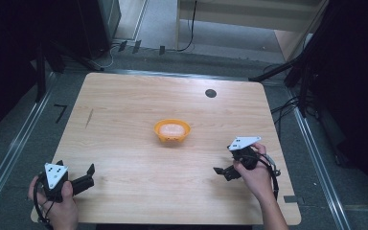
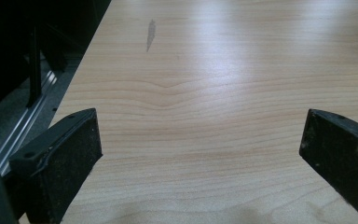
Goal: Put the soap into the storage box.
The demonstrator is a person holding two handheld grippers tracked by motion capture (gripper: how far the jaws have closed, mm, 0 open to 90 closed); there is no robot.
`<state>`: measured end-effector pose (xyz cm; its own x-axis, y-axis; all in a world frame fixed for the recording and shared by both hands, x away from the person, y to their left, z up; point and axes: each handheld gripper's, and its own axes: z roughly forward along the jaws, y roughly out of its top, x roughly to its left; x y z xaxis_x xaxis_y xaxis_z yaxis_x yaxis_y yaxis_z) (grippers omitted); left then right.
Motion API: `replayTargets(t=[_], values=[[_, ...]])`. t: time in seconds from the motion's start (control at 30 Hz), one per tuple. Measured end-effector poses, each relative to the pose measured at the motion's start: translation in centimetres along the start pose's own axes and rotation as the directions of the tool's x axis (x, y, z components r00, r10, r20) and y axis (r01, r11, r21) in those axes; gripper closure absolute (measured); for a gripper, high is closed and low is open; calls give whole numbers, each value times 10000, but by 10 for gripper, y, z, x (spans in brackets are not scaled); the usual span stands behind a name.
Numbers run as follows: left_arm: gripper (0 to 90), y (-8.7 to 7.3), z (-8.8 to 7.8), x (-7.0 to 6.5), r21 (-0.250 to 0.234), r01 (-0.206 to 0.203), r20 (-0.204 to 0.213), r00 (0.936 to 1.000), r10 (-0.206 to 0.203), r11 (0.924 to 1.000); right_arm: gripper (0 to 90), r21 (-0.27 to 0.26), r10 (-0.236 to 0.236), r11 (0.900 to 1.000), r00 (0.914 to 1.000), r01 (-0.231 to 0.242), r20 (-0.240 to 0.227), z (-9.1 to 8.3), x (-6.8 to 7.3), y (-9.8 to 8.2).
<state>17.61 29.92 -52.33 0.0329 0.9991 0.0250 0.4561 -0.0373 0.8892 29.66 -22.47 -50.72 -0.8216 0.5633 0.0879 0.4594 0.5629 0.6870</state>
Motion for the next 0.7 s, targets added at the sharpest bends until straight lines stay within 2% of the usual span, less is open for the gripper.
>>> replayTargets(t=[0.7], values=[[0,0,0,0,4,-11,3,10000,11,10000,0,-502,436,9979,9981,-414,444,-24,-4,-38]])
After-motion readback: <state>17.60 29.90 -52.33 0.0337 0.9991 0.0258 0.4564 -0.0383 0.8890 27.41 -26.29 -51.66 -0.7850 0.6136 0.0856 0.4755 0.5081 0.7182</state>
